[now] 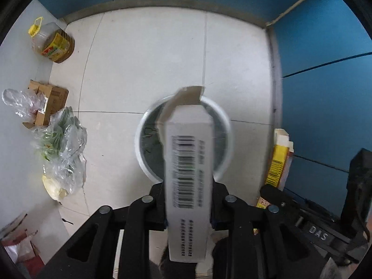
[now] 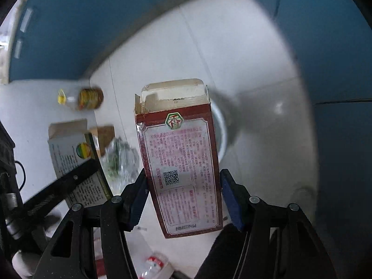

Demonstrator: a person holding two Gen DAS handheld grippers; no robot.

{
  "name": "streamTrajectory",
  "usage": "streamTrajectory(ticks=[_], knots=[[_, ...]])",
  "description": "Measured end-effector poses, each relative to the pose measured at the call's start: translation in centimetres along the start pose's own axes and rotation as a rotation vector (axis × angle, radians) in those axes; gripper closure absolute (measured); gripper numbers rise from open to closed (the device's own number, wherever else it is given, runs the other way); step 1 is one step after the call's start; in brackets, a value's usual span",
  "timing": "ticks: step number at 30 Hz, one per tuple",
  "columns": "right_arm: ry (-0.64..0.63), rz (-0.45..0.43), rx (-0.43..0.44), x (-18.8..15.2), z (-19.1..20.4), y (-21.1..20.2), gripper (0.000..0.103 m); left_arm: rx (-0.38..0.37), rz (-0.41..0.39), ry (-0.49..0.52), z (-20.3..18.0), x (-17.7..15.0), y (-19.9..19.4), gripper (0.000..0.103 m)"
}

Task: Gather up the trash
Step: 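Carry both boxes over the white bin and open both tools, then move both tools back to the counter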

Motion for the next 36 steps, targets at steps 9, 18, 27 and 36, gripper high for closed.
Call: streamTrajectory(ticks=[9,18,27,36], knots=[[-0.025,0.022,-0.137,0.0,-1.1,4.2,0.009,0.065,-0.087,-0.059,3.6,-1.0,-1.7,0.007],[-0.228,-0.193,-0.421,-7.4,6.0,-6.3,0.000,0.184,-0.331,-0.046,3.8,-8.7,-13.6,0.000],[-0.304,-0.350,-0.432,-17.9,12.8,-20.6,0.000,0.138,-0.408,-0.002,1.4,-18.1,-26.1,0.000],[-0.321,-0.426,-0.371,-25.8,14.6,-32.3,0.000,0.098,-0.447,0.039,-1.3,-25.0,-35.0,0.000]])
Point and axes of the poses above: each gripper's, at about its wrist camera, not at the fingertips, and y roughly the way its jaws point, z to its left, x to its top, the point moved 4 cm from there along y, roughly the way its jaws point, and after that the axes turned 8 degrees about z, right-handed, at the moved point
